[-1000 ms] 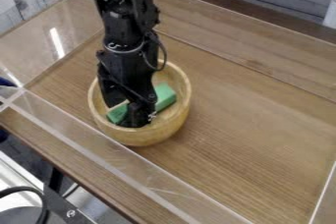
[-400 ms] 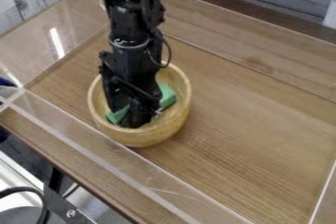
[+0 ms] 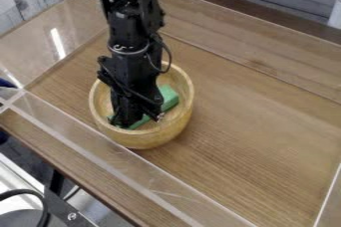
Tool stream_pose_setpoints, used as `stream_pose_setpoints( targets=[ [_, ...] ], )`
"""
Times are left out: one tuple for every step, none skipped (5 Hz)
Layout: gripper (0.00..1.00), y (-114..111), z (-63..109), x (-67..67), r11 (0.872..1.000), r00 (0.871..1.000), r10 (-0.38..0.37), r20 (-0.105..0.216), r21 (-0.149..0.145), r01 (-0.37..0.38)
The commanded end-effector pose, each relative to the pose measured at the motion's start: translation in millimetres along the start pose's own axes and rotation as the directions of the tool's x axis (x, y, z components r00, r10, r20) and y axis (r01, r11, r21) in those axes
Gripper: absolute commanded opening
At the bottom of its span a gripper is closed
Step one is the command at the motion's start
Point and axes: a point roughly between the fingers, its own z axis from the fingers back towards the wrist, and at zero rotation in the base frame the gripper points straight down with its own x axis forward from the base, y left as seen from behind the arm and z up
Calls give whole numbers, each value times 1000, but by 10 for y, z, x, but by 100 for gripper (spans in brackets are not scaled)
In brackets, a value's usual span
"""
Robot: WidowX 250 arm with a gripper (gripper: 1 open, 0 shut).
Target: Remove the green block from inside the brown bowl and put it on the table
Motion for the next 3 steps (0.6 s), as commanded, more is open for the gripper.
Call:
stream_pose_setpoints(
  targets=[
    [0, 29, 160, 73, 1000, 997, -2, 74, 0, 2],
    [0, 10, 217, 97, 1000, 995, -12, 101, -17, 14],
    [0, 11, 275, 137, 1000, 996, 7, 94, -23, -5]
  ],
)
